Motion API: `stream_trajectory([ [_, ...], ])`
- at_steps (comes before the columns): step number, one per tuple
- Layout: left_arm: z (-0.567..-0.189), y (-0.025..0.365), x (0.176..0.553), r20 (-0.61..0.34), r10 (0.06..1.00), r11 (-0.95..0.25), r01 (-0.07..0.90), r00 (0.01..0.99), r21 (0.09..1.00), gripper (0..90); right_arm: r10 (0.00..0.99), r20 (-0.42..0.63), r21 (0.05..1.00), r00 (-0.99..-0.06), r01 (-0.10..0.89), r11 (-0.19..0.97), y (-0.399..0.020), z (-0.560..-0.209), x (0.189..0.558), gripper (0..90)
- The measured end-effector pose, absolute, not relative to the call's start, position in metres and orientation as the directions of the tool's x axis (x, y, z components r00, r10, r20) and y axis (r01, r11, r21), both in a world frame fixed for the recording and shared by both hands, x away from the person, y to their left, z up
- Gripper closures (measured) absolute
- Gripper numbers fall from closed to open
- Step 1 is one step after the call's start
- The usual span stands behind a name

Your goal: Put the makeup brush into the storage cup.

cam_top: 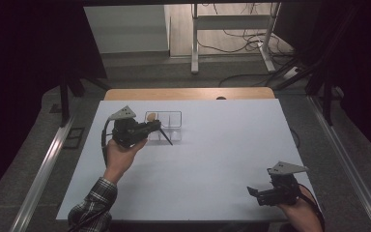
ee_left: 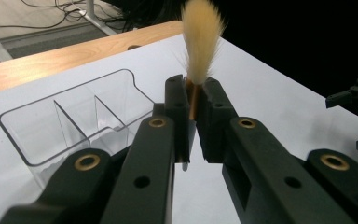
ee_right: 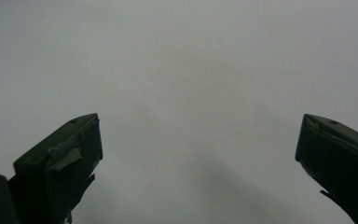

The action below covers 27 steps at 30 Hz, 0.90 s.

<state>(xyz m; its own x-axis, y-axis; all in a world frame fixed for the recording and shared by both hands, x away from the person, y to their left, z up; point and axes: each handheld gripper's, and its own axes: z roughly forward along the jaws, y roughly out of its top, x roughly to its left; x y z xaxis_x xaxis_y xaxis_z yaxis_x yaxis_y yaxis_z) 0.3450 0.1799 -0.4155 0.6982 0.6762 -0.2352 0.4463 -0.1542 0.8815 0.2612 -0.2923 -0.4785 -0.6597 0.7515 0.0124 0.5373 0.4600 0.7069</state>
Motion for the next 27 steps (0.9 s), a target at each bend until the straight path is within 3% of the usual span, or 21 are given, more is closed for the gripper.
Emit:
stream_trajectory([
  [27, -0.393, 0.176, 0.374, -0.191, 0.709, -0.165, 0.423, 0.679, 0.891, 83.8, 0.774, 0.037, 0.726, -0.632, 0.549, 0.413, -0.311, -0.477, 0.252, 0.3],
])
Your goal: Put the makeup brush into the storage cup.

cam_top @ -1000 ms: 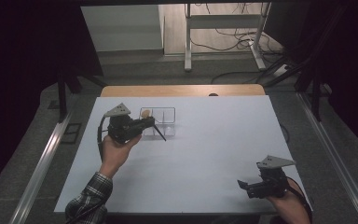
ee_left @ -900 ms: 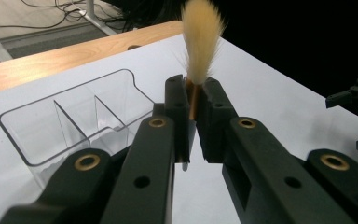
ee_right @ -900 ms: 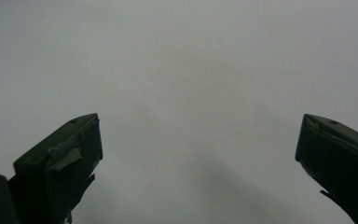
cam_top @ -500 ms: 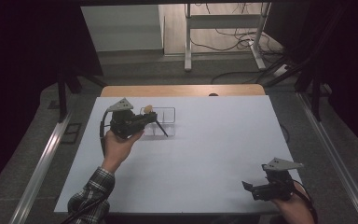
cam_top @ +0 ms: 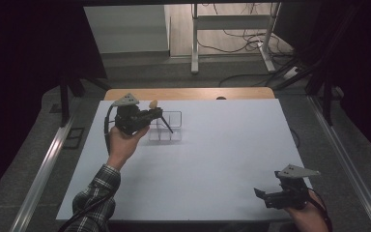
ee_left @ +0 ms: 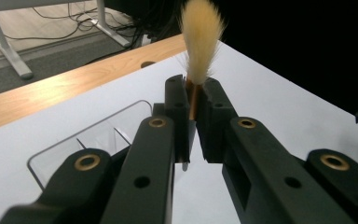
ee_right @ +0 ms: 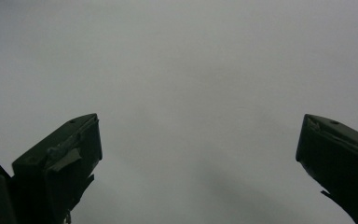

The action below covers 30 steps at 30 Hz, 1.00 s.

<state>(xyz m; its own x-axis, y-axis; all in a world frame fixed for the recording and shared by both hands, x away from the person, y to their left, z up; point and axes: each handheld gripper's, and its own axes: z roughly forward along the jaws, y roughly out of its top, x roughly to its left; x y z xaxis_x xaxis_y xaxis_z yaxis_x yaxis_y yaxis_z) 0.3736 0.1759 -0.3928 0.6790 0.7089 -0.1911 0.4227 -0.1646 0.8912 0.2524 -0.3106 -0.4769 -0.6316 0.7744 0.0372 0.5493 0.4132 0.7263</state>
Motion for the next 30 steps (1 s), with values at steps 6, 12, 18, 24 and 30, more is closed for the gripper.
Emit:
stream_trajectory([
  [6, -0.39, 0.176, 0.383, -0.181, 0.724, -0.163, 0.421, 0.665, 0.892, 83.8, 0.77, 0.032, 0.721, -0.637, 0.548, 0.423, -0.309, -0.477, 0.252, 0.2],
  [12, -0.387, 0.173, 0.391, -0.173, 0.733, -0.166, 0.419, 0.658, 0.892, 83.8, 0.77, 0.036, 0.722, -0.637, 0.55, 0.42, -0.31, -0.477, 0.252, 0.3],
  [18, -0.385, 0.17, 0.396, -0.163, 0.737, -0.171, 0.415, 0.656, 0.894, 83.8, 0.771, 0.038, 0.723, -0.636, 0.55, 0.418, -0.31, -0.477, 0.252, 0.2],
  [24, -0.385, 0.168, 0.401, -0.156, 0.744, -0.173, 0.414, 0.65, 0.894, 83.8, 0.771, 0.044, 0.724, -0.635, 0.552, 0.413, -0.311, -0.477, 0.253, 0.1],
  [30, -0.387, 0.165, 0.407, -0.15, 0.75, -0.18, 0.417, 0.644, 0.891, 83.8, 0.772, 0.047, 0.723, -0.634, 0.554, 0.411, -0.311, -0.477, 0.253, 0.0],
])
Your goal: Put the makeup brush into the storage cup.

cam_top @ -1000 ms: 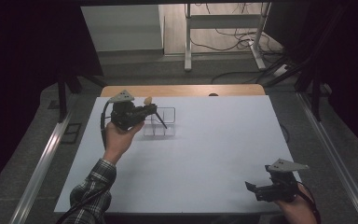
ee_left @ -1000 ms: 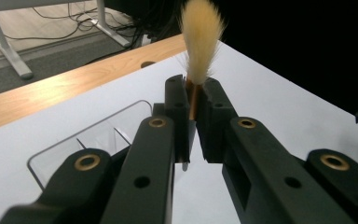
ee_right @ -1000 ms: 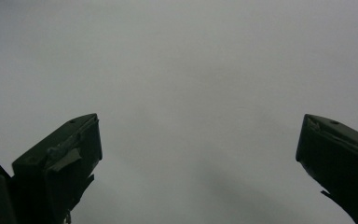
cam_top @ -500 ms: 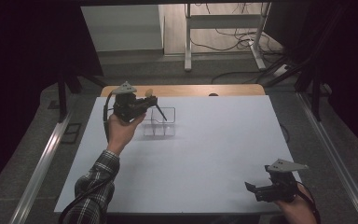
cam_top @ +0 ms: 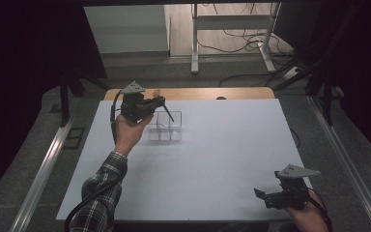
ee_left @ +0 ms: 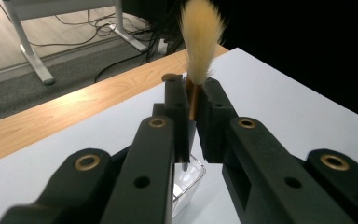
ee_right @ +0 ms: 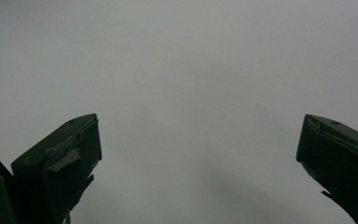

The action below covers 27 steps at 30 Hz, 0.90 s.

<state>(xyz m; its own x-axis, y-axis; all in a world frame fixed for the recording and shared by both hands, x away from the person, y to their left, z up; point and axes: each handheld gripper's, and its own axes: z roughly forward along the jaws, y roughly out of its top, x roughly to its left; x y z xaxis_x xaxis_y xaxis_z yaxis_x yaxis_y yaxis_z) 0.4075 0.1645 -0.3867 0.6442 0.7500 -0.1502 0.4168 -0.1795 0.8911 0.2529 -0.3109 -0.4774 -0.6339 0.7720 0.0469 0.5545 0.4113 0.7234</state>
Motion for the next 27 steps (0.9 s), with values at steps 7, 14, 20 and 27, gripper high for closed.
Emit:
stream_trajectory([
  [7, -0.389, 0.158, 0.416, -0.131, 0.755, -0.199, 0.415, 0.643, 0.888, 83.8, 0.772, 0.05, 0.723, -0.634, 0.556, 0.41, -0.311, -0.478, 0.253, 0.0],
  [14, -0.39, 0.154, 0.421, -0.124, 0.76, -0.208, 0.419, 0.638, 0.884, 83.8, 0.77, 0.053, 0.723, -0.635, 0.557, 0.409, -0.311, -0.478, 0.253, 0.0],
  [20, -0.394, 0.15, 0.426, -0.116, 0.764, -0.217, 0.423, 0.634, 0.88, 83.7, 0.769, 0.055, 0.722, -0.637, 0.557, 0.41, -0.311, -0.478, 0.253, 0.0],
  [27, -0.401, 0.146, 0.429, -0.112, 0.77, -0.225, 0.432, 0.628, 0.873, 83.7, 0.766, 0.057, 0.722, -0.64, 0.557, 0.411, -0.311, -0.478, 0.253, 0.0],
])
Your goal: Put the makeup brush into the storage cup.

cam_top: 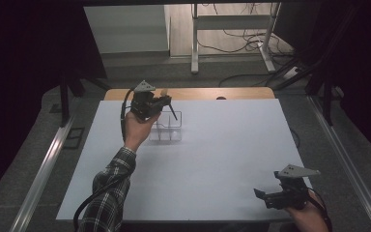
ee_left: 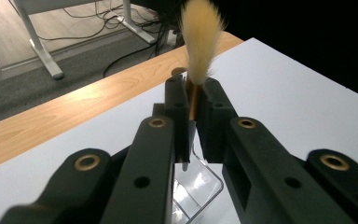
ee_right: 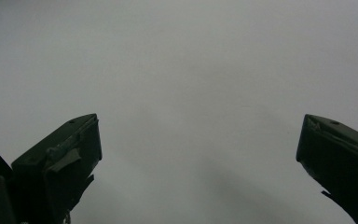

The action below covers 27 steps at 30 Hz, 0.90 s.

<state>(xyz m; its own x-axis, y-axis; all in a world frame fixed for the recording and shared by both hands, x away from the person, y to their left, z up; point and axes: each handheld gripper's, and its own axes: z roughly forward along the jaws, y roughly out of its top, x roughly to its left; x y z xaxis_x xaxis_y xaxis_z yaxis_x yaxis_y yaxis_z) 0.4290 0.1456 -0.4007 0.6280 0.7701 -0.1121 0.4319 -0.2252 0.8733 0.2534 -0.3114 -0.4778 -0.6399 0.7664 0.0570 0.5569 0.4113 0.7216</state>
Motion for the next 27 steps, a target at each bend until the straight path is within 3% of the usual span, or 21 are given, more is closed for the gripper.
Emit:
stream_trajectory([
  [27, -0.437, 0.135, 0.432, -0.125, 0.77, -0.252, 0.478, 0.626, 0.841, 83.7, 0.764, 0.057, 0.721, -0.643, 0.555, 0.414, -0.311, -0.478, 0.253, 0.3],
])
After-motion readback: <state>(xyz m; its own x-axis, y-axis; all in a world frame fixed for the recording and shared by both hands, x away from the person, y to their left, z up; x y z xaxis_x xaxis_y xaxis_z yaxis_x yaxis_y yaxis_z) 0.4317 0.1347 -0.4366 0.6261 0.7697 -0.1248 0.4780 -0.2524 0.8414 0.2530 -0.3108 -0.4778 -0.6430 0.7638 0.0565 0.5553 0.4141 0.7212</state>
